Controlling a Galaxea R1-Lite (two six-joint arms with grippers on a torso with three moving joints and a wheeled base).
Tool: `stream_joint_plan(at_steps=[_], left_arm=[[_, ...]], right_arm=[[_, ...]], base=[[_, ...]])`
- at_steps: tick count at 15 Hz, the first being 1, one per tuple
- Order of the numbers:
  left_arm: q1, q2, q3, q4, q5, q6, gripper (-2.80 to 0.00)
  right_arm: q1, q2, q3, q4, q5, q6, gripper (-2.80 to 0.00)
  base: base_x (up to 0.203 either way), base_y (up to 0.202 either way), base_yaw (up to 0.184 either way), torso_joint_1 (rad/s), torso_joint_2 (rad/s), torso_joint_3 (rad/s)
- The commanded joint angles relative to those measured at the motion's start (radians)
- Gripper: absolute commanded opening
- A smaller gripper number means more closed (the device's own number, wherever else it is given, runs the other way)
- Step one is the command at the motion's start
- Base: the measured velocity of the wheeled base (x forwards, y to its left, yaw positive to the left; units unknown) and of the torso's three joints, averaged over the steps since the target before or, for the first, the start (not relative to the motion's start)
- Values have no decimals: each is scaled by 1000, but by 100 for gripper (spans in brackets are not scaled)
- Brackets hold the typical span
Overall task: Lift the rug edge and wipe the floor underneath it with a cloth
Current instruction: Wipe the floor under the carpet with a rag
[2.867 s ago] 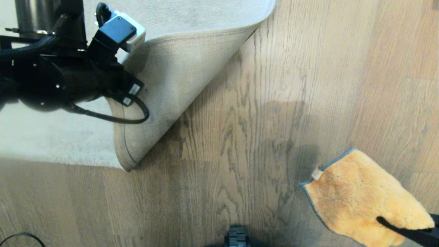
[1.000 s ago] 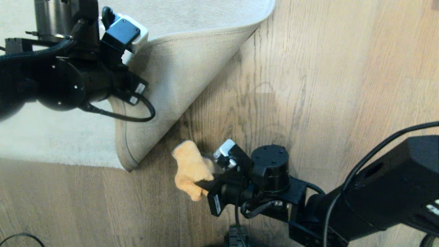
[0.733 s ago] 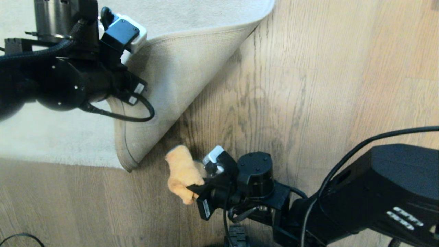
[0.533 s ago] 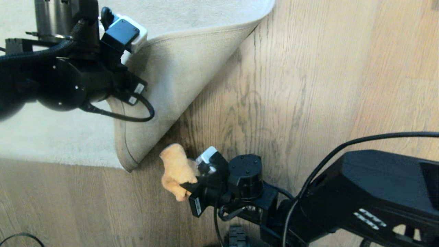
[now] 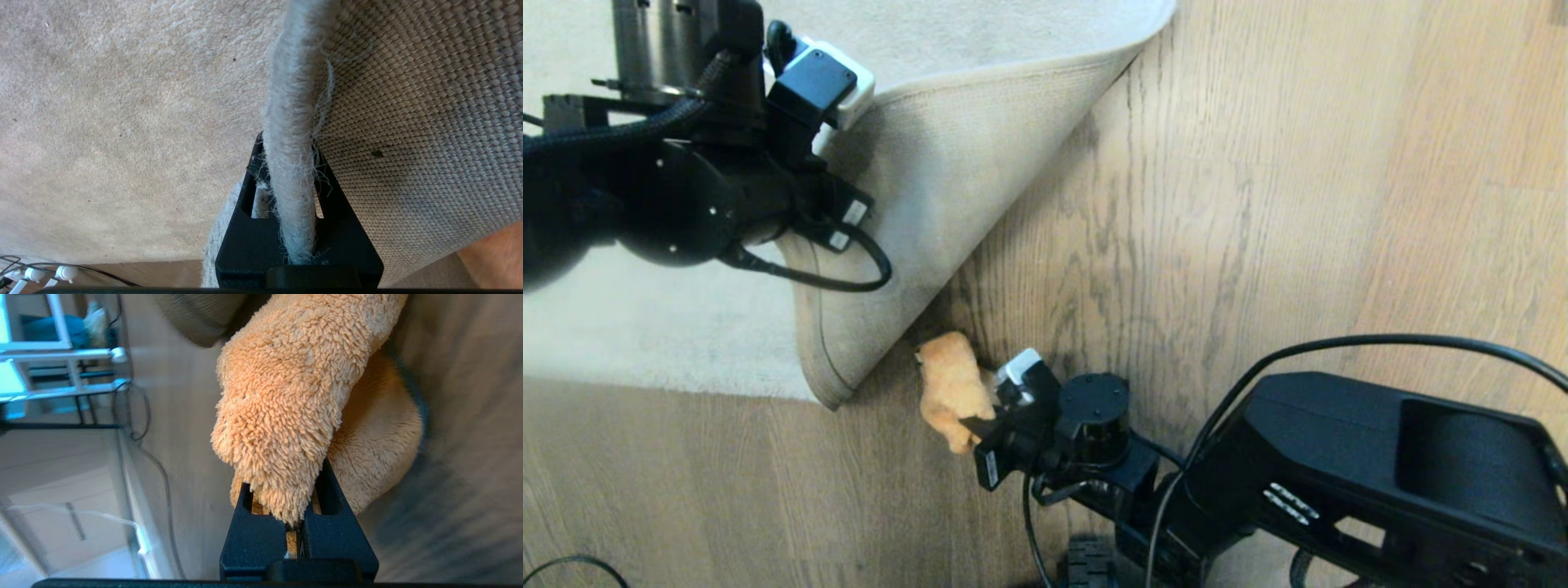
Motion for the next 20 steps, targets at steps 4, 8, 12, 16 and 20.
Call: stream_joint_plan(at_steps=[4, 8, 12, 16, 20], left_arm=[[0, 3, 0, 0, 3, 2, -280], [-1, 3, 0, -1, 2, 2, -280], [-3, 2, 0, -1, 2, 1, -280], [-6, -2, 0, -1, 0, 1, -280], [-22, -4, -2, -1, 3, -18, -280]], right_arm=[[-91, -27, 27, -29, 1, -1, -280], [-156, -120, 111, -28, 1, -8, -280], [-241, -270, 242, -20, 4, -40, -280], [-323, -473, 447, -8, 5, -54, -280], [-349, -593, 580, 6, 6, -57, -280]], base=[[0, 0, 0, 0, 0, 0], [0, 0, 0, 0, 0, 0], [0, 0, 0, 0, 0, 0], [0, 0, 0, 0, 0, 0], [0, 0, 0, 0, 0, 0]])
